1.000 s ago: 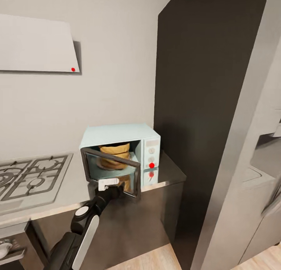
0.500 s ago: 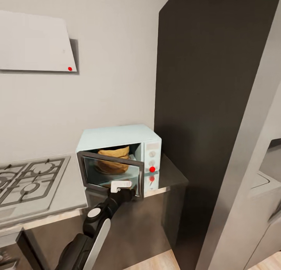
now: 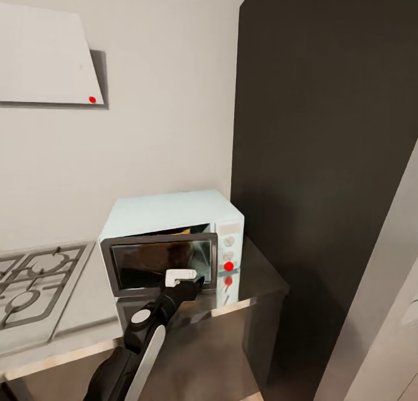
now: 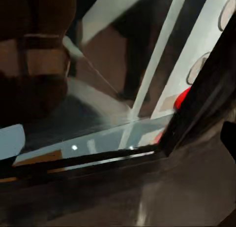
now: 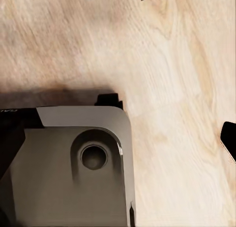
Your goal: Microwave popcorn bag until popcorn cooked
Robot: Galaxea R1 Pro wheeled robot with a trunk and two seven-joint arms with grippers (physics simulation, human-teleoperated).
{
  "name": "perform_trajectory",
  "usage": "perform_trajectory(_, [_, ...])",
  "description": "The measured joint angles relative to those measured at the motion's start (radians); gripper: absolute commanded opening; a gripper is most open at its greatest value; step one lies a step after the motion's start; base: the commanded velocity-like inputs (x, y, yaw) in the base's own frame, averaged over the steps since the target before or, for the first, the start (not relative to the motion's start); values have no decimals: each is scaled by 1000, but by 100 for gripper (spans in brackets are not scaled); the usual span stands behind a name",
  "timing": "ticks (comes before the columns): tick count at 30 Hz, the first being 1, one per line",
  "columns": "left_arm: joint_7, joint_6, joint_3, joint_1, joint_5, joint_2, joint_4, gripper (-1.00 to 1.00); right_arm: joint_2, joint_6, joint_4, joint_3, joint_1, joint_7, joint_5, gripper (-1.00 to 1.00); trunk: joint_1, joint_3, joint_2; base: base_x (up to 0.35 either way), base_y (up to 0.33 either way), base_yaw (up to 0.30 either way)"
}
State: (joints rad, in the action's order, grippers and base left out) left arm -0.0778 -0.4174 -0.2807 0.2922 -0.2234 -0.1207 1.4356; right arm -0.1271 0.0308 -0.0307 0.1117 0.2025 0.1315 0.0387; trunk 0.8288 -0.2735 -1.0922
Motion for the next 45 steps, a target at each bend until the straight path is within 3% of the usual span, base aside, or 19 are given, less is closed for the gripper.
perform_trajectory(6, [0,0,0,0,-1,-5,-1,100,-1,2,0,0,0,0,0,100,0,0,0,287,0,0])
perform_trajectory(8, [5,-1,0,-27,-3,-6,29,100,-1,2,0,0,0,0,0,100,0,0,0,271,0,0])
perform_trajectory(12, [6,1,-26,-81,-8,-5,48,100,-2,3,0,0,0,0,0,100,0,0,0,193,0,0])
perform_trajectory(16, [3,0,-45,-75,-8,-4,24,100,-3,3,0,1,0,0,0,100,0,0,0,-6,21,0])
perform_trajectory(19, [-92,-52,-109,-4,-24,-5,-21,100,-3,3,0,1,0,0,0,100,1,0,0,-221,143,0])
perform_trajectory(20, [-135,-4,-127,-1,-23,-7,-3,100,-3,3,0,1,0,0,0,100,1,0,0,-263,172,0])
perform_trajectory(25, [-156,-2,-14,0,-24,-10,6,100,-8,-3,1,-2,0,3,4,100,1,0,0,-271,178,0])
perform_trajectory(26, [-161,-4,-23,0,-10,-10,6,100,-9,-5,1,-2,0,2,6,100,1,0,0,-273,179,0])
perform_trajectory(32, [-172,-3,-124,0,-9,-12,8,100,-10,-1,2,-3,0,2,6,100,1,0,0,-273,179,0])
perform_trajectory(37, [-174,-5,-177,0,-16,-19,6,100,-10,1,2,-5,0,2,8,100,1,0,0,-273,181,0])
perform_trajectory(39, [-174,-4,-226,0,-22,-32,3,100,-12,-2,2,-8,0,2,9,100,1,0,0,-255,185,0])
perform_trajectory(42, [-171,-4,-282,0,-62,-36,-38,100,-13,-5,3,-13,0,2,11,100,1,0,0,-104,84,0])
perform_trajectory(45, [-162,-3,-300,0,-117,-35,-138,100,-14,-6,4,-15,0,2,13,100,1,0,0,-17,14,0])
